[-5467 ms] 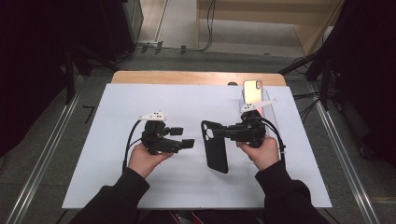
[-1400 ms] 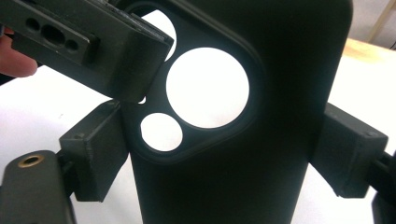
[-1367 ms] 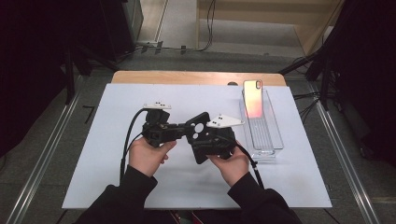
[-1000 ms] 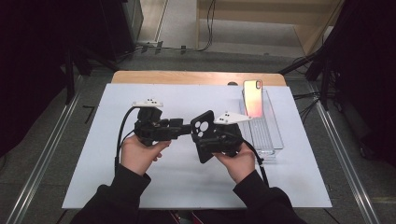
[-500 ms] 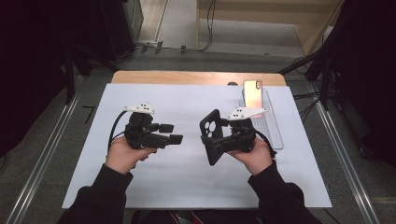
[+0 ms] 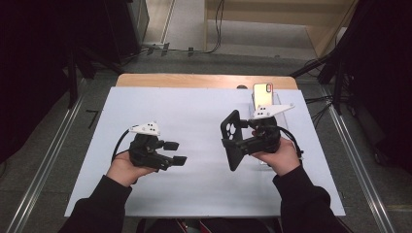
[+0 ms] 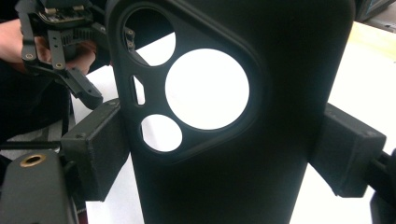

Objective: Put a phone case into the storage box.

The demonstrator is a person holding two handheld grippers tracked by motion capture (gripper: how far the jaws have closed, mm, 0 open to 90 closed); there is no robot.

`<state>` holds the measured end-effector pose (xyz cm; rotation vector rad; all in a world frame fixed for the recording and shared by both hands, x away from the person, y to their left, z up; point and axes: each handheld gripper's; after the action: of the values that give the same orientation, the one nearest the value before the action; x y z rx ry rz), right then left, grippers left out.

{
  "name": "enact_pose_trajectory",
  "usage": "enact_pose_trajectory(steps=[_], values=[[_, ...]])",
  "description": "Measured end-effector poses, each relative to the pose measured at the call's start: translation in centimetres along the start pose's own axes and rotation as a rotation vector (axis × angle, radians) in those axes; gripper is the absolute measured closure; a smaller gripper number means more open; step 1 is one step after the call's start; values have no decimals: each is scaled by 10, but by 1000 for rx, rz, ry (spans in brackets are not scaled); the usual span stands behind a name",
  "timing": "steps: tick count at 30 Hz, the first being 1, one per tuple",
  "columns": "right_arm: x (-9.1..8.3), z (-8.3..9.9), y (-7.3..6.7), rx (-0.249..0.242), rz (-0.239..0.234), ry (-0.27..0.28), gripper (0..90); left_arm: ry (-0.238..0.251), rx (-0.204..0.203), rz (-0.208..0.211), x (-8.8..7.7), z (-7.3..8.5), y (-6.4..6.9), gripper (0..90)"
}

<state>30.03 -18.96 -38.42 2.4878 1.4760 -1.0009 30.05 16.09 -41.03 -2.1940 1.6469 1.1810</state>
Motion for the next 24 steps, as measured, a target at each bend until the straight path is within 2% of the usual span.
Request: enact_pose_trajectory(steps=[5,12,22,24], values=[[-17,-3,7,23,25,17,126,-4,-3,4,3,11,-3,313],[-38,-3,20,78,97,59,126,-28,-16,5,8,23,-4,313],[-53,-3,35,150,193,96,126,-3,-43,4,3,37,-6,312],[-56,-2,39,174,225,104,126,-7,-46,2,1,38,-7,312]])
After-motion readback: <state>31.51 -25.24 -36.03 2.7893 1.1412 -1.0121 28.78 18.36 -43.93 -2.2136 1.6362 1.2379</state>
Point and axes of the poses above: each handheld gripper's, and its own axes: x roughly forward along the jaws, z roughly out of its underside, y roughly to its right, and after that the axes turned 6 degrees about -y, right-handed
